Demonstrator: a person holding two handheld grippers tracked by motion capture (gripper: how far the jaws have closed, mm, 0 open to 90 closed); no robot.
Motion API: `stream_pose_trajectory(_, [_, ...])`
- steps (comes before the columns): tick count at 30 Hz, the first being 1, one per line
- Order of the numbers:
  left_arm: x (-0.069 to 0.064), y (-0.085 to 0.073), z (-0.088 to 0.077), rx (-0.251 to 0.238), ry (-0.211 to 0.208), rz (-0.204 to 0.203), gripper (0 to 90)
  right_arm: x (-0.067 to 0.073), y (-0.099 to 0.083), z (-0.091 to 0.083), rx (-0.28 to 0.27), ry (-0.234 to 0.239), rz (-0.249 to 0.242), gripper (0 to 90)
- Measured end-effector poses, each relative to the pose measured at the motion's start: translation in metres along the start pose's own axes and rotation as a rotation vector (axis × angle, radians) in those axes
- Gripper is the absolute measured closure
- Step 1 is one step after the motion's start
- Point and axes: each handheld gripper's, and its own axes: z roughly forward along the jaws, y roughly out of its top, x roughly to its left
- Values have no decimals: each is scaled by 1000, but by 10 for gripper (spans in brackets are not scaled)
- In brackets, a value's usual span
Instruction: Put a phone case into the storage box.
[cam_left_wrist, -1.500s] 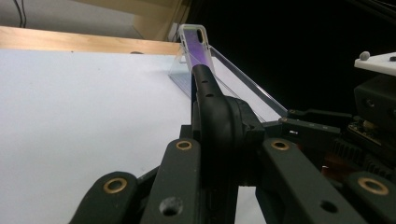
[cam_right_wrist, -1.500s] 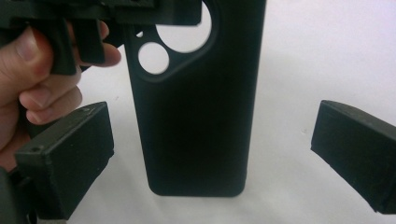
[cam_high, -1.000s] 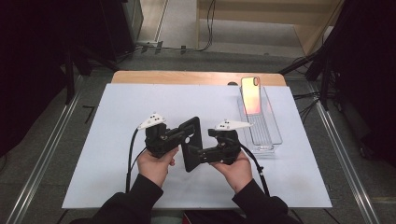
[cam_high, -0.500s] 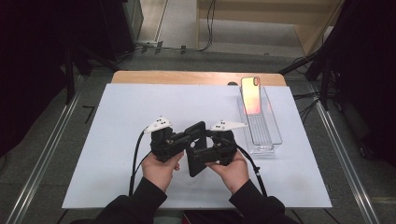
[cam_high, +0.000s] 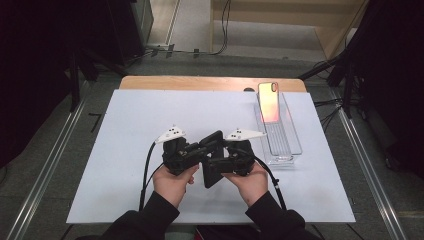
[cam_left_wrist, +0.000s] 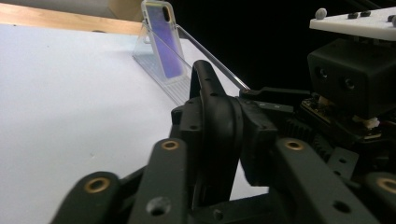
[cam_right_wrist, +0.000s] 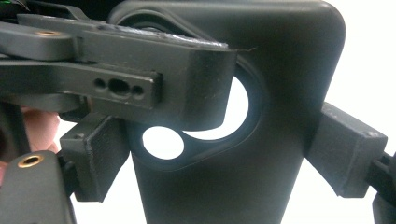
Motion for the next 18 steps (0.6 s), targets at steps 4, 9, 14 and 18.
stream_pose_trajectory(4, [-2,1,0,4,13,9,588,-1,0,1,5,-8,2,120])
stream_pose_trajectory(9, [0,4,-4,5,15,-3,506,-6,0,-2,2,-23,11,122])
stream_pose_trajectory(14, [2,6,-8,13,4,-11,456,-12,0,-2,10,-39,14,122])
stream_pose_trajectory(18, [4,9,-13,26,-3,-22,437,-17,-1,-3,17,-50,19,122])
